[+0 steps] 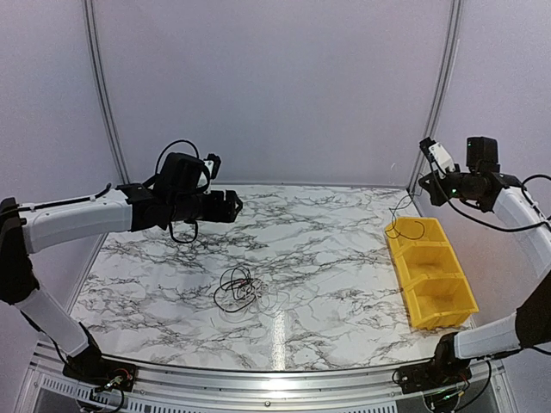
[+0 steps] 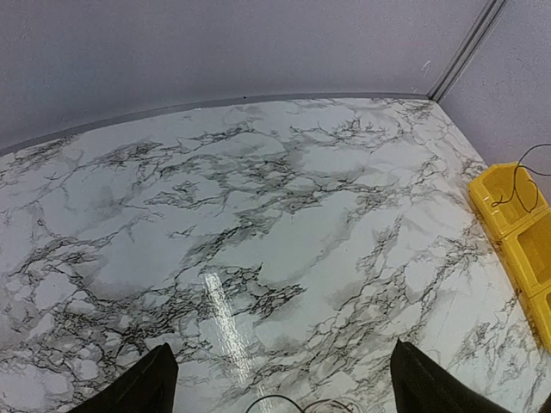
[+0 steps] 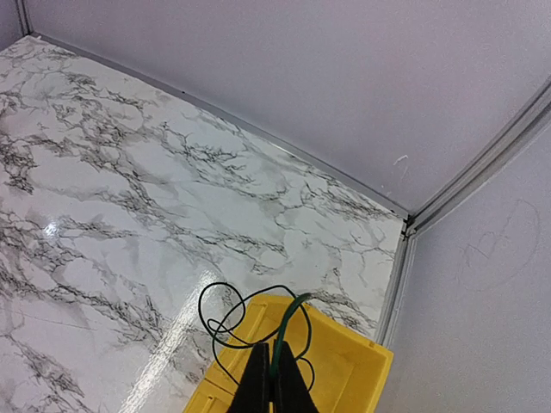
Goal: Untangle the cables
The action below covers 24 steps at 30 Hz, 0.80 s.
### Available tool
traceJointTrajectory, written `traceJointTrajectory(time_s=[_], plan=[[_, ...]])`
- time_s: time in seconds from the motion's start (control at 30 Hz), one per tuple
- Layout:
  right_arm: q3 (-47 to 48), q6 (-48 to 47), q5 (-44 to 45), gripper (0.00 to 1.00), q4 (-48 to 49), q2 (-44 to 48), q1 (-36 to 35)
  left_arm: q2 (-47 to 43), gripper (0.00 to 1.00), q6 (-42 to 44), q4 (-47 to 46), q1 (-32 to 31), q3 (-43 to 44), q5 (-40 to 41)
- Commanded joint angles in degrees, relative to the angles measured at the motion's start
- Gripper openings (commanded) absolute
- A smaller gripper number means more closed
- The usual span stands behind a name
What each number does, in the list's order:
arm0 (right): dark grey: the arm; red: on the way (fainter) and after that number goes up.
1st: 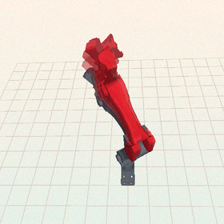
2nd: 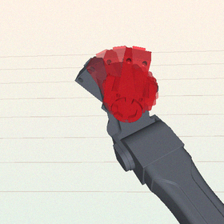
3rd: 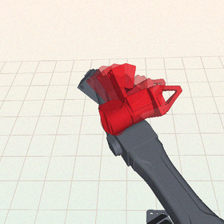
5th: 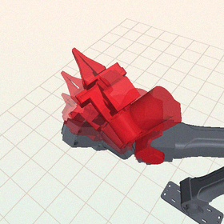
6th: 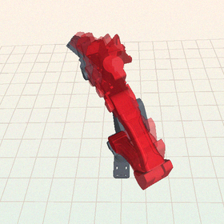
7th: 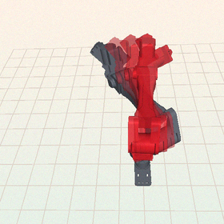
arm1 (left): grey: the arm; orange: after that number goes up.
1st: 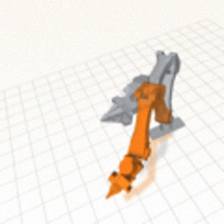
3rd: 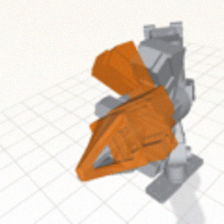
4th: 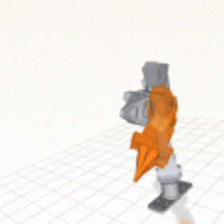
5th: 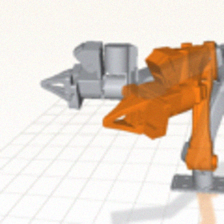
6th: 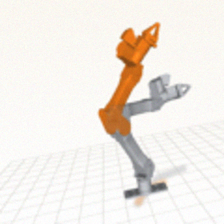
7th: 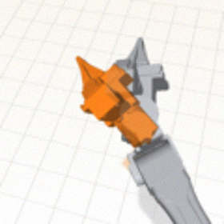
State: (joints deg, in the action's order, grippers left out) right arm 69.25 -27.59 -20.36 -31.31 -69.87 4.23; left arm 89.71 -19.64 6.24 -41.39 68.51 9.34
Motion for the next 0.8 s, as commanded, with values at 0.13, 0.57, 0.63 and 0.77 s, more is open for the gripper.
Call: traceJointTrajectory(time_s=[0.13, 0.57, 0.63, 0.77], plan=[[-1.23, 1.22, 6.80, 0.00, 7.65, -1.28, 4.81, -2.39, 0.88, -2.34, -0.56, -0.95, 0.68, -2.61], [-2.66, -1.92, 9.09, 0.00, 5.72, -4.33, 8.65, -2.28, 0.89, -2.04, -0.57, -1.28, 0.48, -1.74], [-3.17, -3.07, 8.87, 0.00, 4.63, -4.36, 8.94, -2.35, 0.89, -2.16, -0.57, -1.33, 0.48, -1.76], [-3.47, -6.51, 4.80, 0.00, 0.29, -6.02, 8.95, -2.80, 0.89, -2.26, -0.57, -1.35, 0.56, -1.83]])
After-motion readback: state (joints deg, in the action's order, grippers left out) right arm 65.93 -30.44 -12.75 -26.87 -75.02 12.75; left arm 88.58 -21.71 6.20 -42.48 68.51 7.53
